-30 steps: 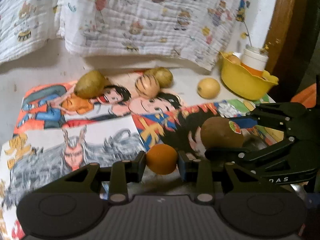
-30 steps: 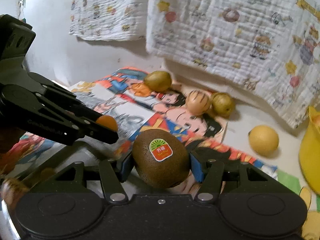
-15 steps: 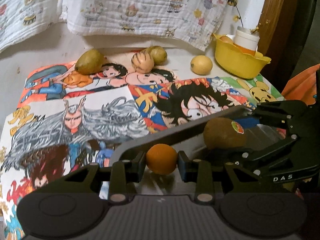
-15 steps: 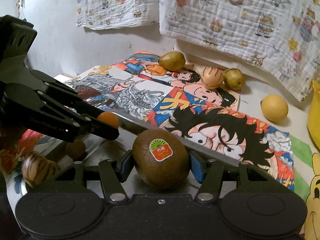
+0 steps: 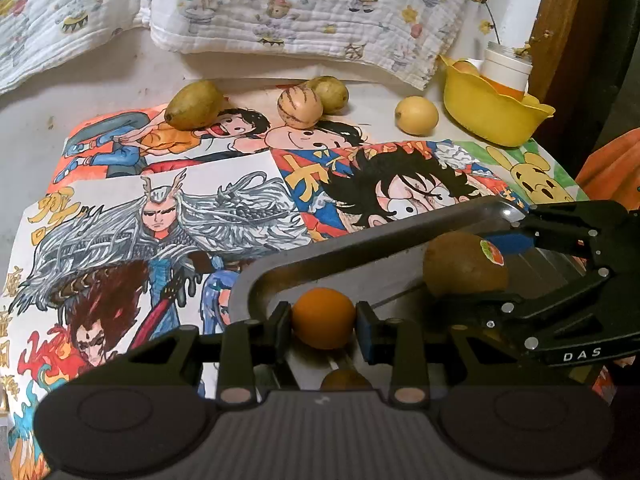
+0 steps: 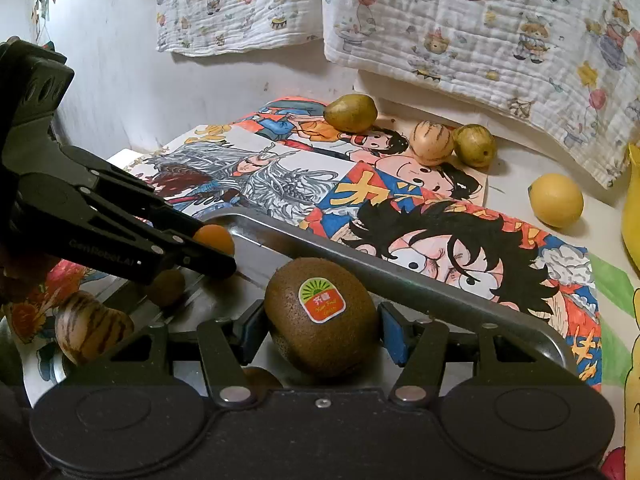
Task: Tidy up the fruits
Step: 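Grasp the kiwi with the right tool while the left tool carries the tangerine over the tray, then open both tools over the tray, dropping the tangerine and kiwi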
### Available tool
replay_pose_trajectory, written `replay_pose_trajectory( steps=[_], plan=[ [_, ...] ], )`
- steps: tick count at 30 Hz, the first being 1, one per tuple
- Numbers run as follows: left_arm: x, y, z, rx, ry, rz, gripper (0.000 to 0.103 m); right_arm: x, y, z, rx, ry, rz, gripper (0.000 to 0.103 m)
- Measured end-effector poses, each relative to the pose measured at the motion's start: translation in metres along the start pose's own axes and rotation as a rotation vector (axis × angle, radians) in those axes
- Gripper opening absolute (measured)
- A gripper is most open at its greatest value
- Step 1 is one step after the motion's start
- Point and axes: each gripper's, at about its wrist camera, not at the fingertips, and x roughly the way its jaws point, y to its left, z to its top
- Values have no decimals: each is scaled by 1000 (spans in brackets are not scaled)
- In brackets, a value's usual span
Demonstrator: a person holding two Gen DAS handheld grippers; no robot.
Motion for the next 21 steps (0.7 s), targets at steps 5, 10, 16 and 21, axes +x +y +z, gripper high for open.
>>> replay_pose_trajectory(
  steps=[5, 10, 16, 21],
  plan=[
    [0, 0, -1, -17, 10, 3, 38, -1, 0, -2, 11, -8, 2, 62],
    [-3, 1, -2, -38, 9, 3, 42, -4, -1, -5, 35, -24, 12, 64],
    [-19, -2, -5, -51, -26, 13, 57, -16, 1, -9, 48, -45, 17, 70],
    [-43, -6, -14, -61, -81, 34, 76, -37, 7, -15, 57, -87, 23, 82]
  ],
)
